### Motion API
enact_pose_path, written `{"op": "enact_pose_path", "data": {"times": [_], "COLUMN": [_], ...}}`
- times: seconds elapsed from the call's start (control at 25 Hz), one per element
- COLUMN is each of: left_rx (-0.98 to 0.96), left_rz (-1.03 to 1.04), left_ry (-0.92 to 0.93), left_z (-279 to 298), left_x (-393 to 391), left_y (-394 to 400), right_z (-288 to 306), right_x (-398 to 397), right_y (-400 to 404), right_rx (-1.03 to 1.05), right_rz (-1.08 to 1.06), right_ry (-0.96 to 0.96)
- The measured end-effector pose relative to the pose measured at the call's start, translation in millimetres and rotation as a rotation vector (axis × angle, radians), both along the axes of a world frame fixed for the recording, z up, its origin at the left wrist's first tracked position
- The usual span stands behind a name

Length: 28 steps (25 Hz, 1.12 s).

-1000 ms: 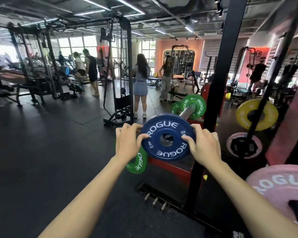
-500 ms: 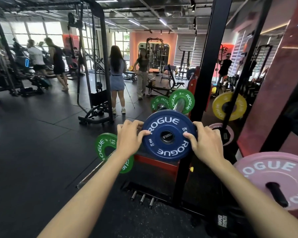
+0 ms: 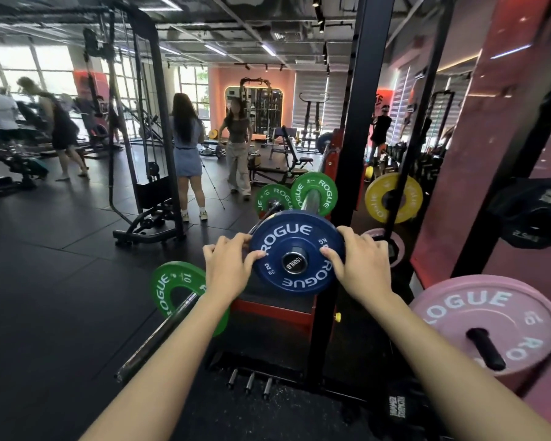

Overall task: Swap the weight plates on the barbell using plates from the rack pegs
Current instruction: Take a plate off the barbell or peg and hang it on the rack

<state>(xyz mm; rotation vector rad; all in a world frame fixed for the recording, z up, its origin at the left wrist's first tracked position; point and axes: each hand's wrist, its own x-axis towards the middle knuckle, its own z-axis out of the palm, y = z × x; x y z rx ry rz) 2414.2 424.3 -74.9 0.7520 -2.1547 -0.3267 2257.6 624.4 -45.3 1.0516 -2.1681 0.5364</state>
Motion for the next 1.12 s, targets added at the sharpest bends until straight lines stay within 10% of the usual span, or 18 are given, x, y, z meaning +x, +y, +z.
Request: {"op": "enact_pose_path", "data": {"times": [1.12], "left_rx": [-0.110], "left_rz": [0.082], "left_ry": [-0.011], "left_z": [-4.3], "left_x": [-60.0], "left_y": [-34.0], "right_z": [5.5], "right_x": [-42.0], "right_y": [-38.1], "right_rx": [-0.038], "right_rz": [-0.143], "right_ry": [-0.064]}}
